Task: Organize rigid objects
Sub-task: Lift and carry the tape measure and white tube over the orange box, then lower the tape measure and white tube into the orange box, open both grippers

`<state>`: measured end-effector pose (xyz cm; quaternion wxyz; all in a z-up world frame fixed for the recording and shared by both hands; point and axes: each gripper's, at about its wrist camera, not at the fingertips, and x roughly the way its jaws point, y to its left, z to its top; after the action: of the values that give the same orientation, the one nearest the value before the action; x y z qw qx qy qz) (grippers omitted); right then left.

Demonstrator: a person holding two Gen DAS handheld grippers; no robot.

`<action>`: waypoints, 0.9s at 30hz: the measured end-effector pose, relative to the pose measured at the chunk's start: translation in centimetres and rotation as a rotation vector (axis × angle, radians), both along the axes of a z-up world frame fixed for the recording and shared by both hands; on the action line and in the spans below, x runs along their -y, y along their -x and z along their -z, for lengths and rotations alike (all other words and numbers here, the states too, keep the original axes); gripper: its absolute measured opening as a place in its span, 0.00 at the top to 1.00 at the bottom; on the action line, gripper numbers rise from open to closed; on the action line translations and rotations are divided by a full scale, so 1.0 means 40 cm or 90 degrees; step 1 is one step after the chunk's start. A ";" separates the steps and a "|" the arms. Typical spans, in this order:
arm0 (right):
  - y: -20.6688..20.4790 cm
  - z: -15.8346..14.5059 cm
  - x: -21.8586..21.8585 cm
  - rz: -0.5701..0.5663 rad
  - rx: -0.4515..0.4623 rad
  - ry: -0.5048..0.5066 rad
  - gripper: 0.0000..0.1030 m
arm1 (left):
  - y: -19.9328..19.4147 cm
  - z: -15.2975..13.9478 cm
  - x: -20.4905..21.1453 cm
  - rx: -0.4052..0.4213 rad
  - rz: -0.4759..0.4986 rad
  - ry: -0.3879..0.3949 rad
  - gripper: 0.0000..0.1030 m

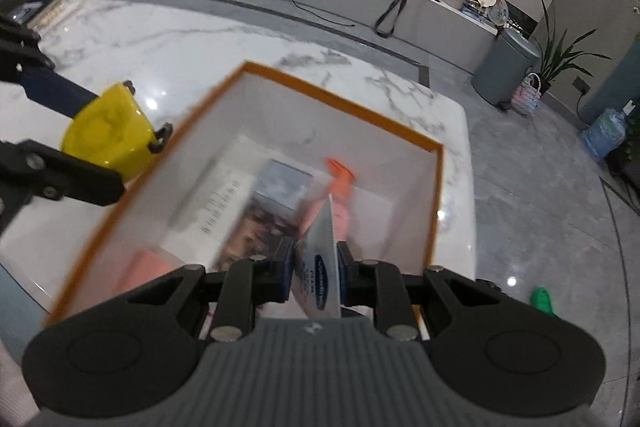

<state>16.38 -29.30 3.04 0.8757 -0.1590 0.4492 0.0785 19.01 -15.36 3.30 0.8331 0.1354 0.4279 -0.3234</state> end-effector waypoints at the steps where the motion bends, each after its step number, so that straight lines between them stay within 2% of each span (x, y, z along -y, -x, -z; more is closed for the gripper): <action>1: -0.004 0.009 0.007 -0.002 0.002 0.007 0.81 | -0.001 0.007 0.006 -0.001 0.005 -0.005 0.43; 14: -0.060 0.111 0.005 -0.061 0.007 0.093 0.80 | -0.030 0.072 0.074 -0.018 0.031 -0.049 0.43; 19: -0.063 0.126 0.002 -0.083 0.012 0.110 0.79 | -0.035 0.093 0.091 -0.026 0.033 -0.064 0.43; 22: -0.060 0.126 0.011 -0.094 -0.011 0.100 0.79 | -0.038 0.103 0.104 -0.030 0.037 -0.068 0.43; 27: -0.069 0.114 0.056 -0.057 -0.047 0.039 0.79 | -0.047 0.111 0.125 -0.035 0.034 -0.072 0.43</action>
<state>19.16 -31.54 -1.53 0.8487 -0.2025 0.4760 0.1101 20.87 -20.34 -1.16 0.8030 0.1847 0.4649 -0.3240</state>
